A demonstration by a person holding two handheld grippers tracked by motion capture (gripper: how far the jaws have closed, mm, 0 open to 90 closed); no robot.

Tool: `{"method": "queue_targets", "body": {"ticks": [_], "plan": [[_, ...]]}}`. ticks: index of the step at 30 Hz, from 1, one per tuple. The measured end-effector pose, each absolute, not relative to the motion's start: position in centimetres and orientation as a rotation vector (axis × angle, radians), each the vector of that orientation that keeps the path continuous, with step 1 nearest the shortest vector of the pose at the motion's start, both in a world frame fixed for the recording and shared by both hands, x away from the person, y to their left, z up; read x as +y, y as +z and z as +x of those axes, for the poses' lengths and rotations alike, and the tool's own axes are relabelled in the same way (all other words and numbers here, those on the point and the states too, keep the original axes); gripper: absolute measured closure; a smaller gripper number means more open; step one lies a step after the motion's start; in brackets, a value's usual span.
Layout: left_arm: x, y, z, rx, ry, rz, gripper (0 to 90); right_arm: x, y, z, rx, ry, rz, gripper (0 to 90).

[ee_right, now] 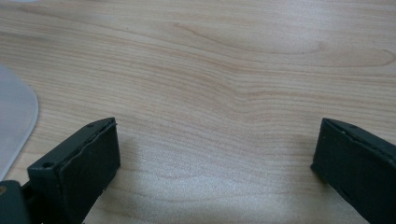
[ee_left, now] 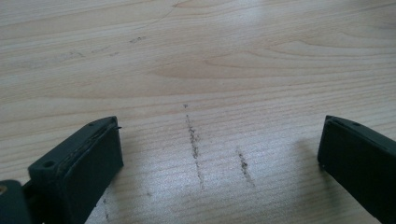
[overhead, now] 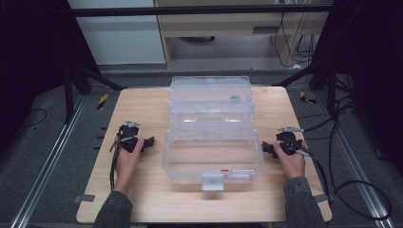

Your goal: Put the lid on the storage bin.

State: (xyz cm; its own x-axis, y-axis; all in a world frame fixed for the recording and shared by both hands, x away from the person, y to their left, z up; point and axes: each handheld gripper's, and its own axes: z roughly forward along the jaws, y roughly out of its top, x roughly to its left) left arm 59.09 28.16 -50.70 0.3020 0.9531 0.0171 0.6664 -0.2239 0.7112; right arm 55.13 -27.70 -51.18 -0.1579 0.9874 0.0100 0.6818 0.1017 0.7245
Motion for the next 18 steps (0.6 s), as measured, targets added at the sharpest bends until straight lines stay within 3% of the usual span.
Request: {"method": "queue_targets", "body": {"ticks": [9,12,15,18], "plan": [[28.3,-50.7,57.8,1.380,0.595,2.007,0.0,-27.5,-51.2,54.4,1.936,0.837,1.591,0.9],[28.3,-50.6,57.0,1.353,0.575,2.030,0.0,-27.6,-51.2,54.0,1.966,0.860,1.547,5.0],[28.6,-50.4,56.6,1.358,0.588,2.021,6.4,-27.6,-50.8,53.5,1.991,0.888,1.501,8.3],[28.9,-50.1,56.0,1.350,0.581,2.019,5.9,-27.7,-50.0,53.1,1.985,0.888,1.462,8.4]]}}
